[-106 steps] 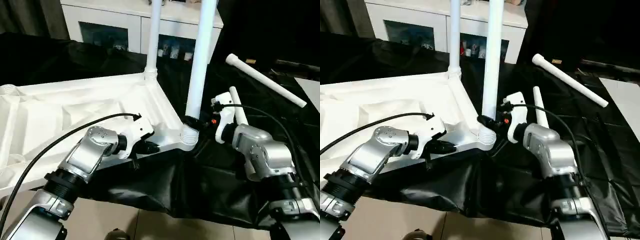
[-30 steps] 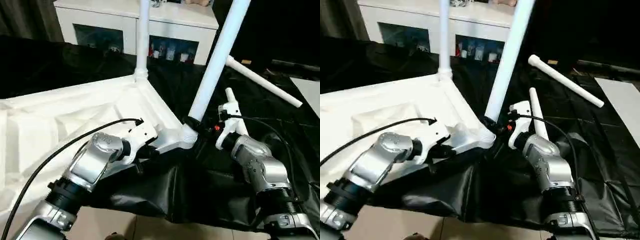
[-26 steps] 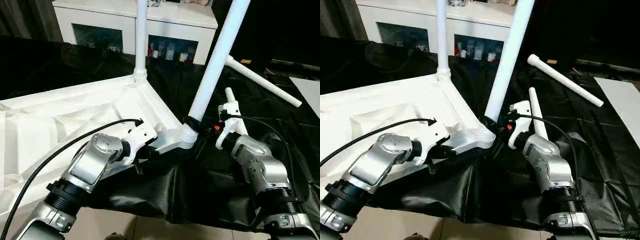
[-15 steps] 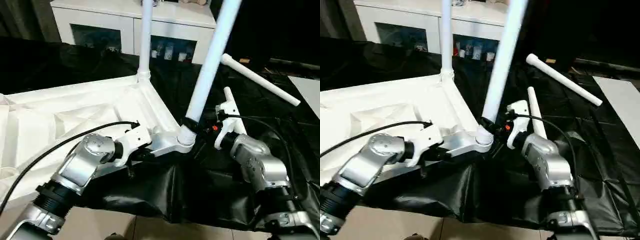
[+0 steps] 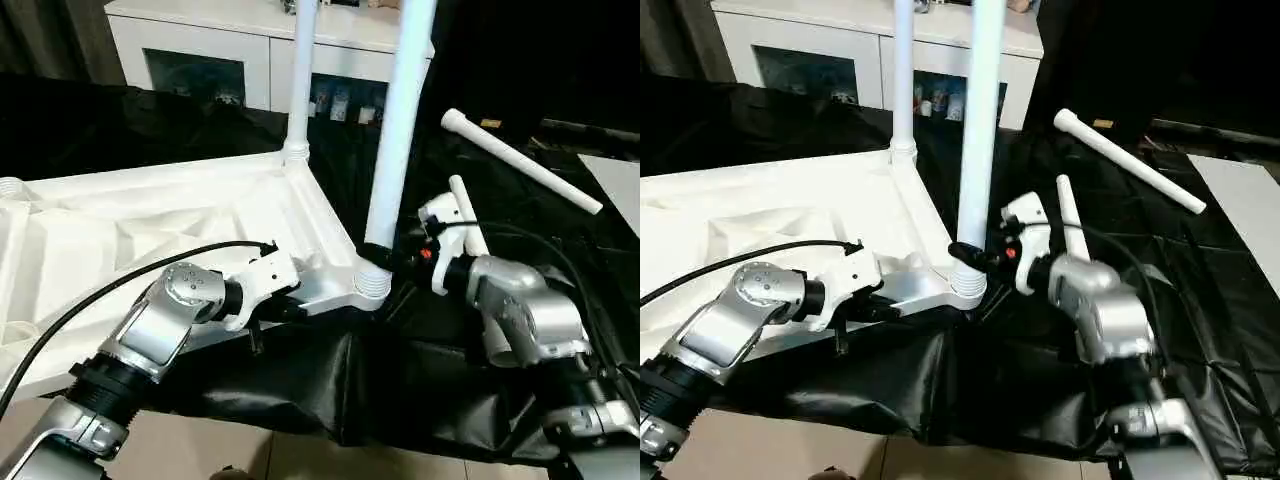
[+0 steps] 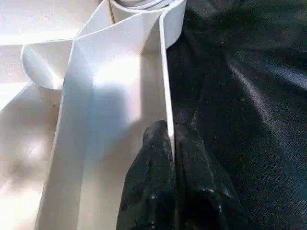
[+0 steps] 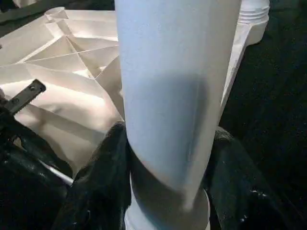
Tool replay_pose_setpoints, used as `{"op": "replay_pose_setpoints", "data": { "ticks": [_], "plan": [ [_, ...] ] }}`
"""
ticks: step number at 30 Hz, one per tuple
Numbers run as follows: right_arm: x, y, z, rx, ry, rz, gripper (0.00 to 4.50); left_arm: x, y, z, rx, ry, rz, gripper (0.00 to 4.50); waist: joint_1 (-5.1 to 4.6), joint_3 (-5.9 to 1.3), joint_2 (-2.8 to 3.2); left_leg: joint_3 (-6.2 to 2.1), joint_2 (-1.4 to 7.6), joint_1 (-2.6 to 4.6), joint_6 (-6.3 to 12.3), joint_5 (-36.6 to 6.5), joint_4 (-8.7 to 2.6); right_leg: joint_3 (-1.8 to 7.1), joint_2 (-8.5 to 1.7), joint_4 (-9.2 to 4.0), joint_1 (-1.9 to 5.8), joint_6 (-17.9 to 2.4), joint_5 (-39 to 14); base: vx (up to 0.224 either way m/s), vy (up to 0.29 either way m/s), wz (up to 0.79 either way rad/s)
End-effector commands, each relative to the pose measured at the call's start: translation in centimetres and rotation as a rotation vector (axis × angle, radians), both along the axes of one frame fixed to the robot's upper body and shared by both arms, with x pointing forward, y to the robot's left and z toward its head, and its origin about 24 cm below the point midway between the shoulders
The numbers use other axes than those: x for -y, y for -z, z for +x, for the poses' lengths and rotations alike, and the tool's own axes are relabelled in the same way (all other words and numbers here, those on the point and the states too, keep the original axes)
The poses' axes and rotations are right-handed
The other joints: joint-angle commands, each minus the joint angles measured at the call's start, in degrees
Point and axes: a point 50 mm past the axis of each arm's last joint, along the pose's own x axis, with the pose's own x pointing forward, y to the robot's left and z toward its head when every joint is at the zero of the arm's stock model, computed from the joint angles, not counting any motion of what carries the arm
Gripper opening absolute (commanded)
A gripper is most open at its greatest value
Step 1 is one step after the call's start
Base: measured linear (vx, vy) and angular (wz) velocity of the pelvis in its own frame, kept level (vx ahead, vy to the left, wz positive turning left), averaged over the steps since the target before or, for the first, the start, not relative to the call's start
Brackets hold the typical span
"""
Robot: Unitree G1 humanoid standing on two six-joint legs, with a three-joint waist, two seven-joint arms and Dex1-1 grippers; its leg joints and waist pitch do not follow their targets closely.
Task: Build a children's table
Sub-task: Insert table leg to table base
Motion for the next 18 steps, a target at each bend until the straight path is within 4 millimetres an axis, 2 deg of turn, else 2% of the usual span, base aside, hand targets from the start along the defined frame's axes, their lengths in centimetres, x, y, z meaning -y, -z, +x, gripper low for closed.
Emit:
{"op": "replay_pose_setpoints", "data": {
  "ticks": [1,2,3,4,5,8,11,13,18],
  "plan": [
    [1.4,3.2,-0.8,-0.162,0.088,-0.038,1.84,0.3,-0.5,0.2,0.024,0.032,-0.017,0.0,-0.12,-2.89,0.53,-0.51,2.25,0.96,-1.37,-14.31,-4.19,2.56,-3.12,-3.83,1.65,-11.75,-8.91,0.0,0.0,0.0],
    [1.4,3.3,-0.8,-0.168,0.097,-0.027,1.84,0.3,-0.5,0.3,0.024,0.033,-0.017,0.0,-0.1,-2.9,0.51,-0.52,2.27,0.95,-1.48,-14.54,-4.19,2.55,-3.14,-3.86,1.67,-11.68,-9.28,0.0,0.0,0.0],
    [1.5,3.5,-0.7,-0.183,0.13,0.004,1.84,0.3,-0.5,0.3,0.025,0.03,-0.018,0.0,-0.08,-2.89,0.25,-0.53,2.29,0.99,-1.57,-14.74,-4.25,2.51,-3.14,-3.92,1.67,-11.51,-9.85,0.0,0.0,0.0],
    [1.6,3.8,-0.7,-0.196,0.16,0.034,1.84,0.3,-0.6,0.3,0.026,0.028,-0.019,0.0,-0.1,-2.9,0.41,-0.56,2.28,1.02,-1.63,-15.14,-4.26,2.57,-3.26,-3.95,1.62,-11.55,-10.44,0.0,0.0,0.0],
    [1.8,4.2,-0.7,-0.218,0.201,0.076,1.84,0.3,-0.6,0.3,0.027,0.023,-0.021,0.0,-0.12,-2.88,0.2,-0.57,2.33,0.98,-1.78,-15.57,-4.31,2.54,-3.24,-4.01,1.57,-11.43,-11.05,0.0,0.0,0.0],
    [2.1,4.6,-0.9,-0.239,0.237,0.119,1.84,0.2,-0.6,0.3,0.029,0.019,-0.023,0.0,-0.01,-2.97,0.35,-0.55,2.39,1.16,-1.84,-15.51,-4.28,2.55,-3.29,-3.99,1.51,-11.42,-10.85,0.0,0.0,0.0],
    [2.5,5.5,-1.6,-0.254,0.28,0.169,1.84,0.3,-0.6,0.4,0.03,0.015,-0.029,0.0,0.07,-3.0,0.28,-0.57,2.33,0.91,-1.56,-14.67,-4.31,2.5,-3.26,-3.87,1.7,-11.31,-9.71,0.0,0.0,0.0],
    [2.5,6.2,-2.3,-0.241,0.291,0.18,1.84,0.3,-0.7,0.4,0.032,0.014,-0.031,0.0,0.14,-2.89,0.61,-0.54,2.36,1.03,-1.84,-15.64,-4.38,2.52,-3.3,-4.07,1.5,-11.01,-10.85,0.0,0.0,0.0],
    [2.4,7.3,-3.6,-0.188,0.329,0.199,1.84,0.4,-0.7,0.6,0.043,0.007,-0.03,0.0,0.3,-2.9,0.79,-0.64,2.41,1.1,-2.09,-17.07,-4.54,2.56,-3.32,-4.3,1.39,-10.45,-12.11,0.0,0.0,0.0]
  ]
}}
